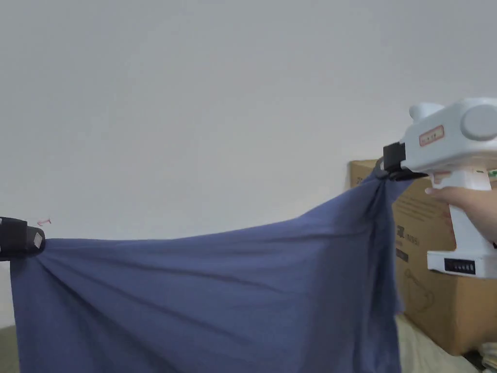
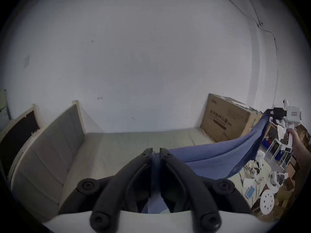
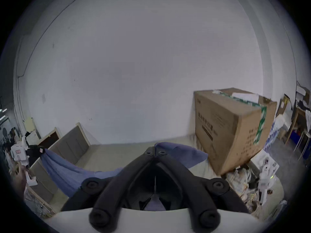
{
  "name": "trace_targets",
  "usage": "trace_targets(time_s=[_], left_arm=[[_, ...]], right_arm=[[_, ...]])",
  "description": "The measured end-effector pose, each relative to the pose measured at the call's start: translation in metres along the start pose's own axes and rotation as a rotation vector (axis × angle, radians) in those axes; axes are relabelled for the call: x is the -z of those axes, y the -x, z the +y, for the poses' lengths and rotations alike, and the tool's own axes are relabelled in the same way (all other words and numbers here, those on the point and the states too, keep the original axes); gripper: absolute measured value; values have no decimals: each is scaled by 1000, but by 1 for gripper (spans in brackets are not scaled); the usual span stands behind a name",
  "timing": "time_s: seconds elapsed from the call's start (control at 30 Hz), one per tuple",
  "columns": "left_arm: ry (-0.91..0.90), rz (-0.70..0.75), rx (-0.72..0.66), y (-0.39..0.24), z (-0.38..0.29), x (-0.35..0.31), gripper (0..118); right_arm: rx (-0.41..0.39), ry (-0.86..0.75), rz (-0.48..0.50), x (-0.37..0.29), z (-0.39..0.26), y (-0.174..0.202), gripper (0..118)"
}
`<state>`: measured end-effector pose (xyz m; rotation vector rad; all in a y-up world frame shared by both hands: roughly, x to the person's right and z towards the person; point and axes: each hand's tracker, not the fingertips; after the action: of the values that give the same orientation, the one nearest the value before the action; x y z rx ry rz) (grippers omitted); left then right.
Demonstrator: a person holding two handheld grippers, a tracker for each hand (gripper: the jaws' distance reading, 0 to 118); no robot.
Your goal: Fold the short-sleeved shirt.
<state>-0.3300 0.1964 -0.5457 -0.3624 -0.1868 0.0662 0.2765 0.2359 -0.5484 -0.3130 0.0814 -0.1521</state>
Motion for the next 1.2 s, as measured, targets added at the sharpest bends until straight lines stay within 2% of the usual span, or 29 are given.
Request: trace_targets(time_s=[0.37,0.57,0.8,1.0,1.13,1.2], left_arm=[[-43,43,-12,24,34,67,6],[-137,55,-108,39,33,118,6],[-297,81,-93,41,39,153,6],[-307,87,-61,43,5,181,6],[-85,72,-142,52,-76,217,6],[62,46,-194,55,-138,226,6]], right_arm=[[-98,-73,-81,84,84,51,0],[-130,-122,-108,125,113,64,0],[-188,-227,-172,154,124,77,0],[-178,-237,-193,187,70,66,0],[-135,-54,-160,225,-34,39,0],[-132,123,-143,240,-111,22,0]])
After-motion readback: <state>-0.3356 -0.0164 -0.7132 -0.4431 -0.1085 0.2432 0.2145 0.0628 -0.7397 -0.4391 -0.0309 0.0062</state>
